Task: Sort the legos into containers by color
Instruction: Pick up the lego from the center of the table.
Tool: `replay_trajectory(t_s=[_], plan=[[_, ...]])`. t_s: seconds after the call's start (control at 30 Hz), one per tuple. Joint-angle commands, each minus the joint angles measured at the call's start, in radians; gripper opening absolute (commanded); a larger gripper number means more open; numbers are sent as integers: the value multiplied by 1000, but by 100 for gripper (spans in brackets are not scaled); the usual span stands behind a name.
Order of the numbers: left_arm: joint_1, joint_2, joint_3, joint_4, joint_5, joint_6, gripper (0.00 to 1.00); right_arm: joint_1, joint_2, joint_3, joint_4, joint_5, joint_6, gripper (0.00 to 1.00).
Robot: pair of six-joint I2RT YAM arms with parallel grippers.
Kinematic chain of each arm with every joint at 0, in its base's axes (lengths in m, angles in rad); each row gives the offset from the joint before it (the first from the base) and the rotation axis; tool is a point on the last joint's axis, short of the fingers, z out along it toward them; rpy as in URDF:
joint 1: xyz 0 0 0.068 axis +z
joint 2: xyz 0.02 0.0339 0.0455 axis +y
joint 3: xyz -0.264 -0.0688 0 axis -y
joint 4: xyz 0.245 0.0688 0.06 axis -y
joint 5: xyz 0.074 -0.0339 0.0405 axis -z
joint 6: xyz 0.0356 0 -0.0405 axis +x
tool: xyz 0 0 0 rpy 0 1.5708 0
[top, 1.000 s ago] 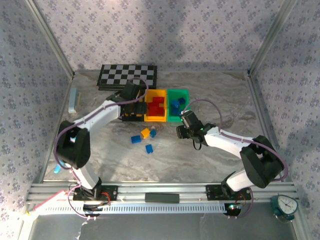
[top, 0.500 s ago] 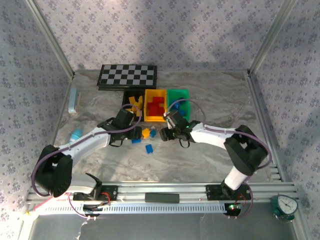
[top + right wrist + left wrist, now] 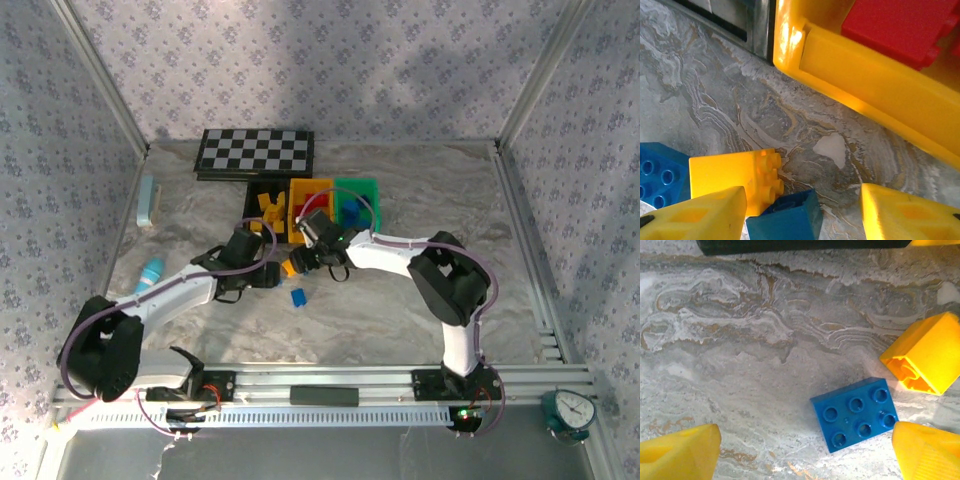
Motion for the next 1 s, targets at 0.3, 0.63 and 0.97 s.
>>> replay_trajectory(t_s=[0.3, 0.63, 0.97], plan=[[20, -53, -40, 34, 11, -13, 88, 28, 10, -10, -48, -37, 16, 59], [28, -59, -40, 35, 24, -19, 88, 34, -33, -82, -13, -77, 48, 56], [29, -84, -43, 20, 22, -26, 88, 16, 8, -99, 17, -73, 75, 42]])
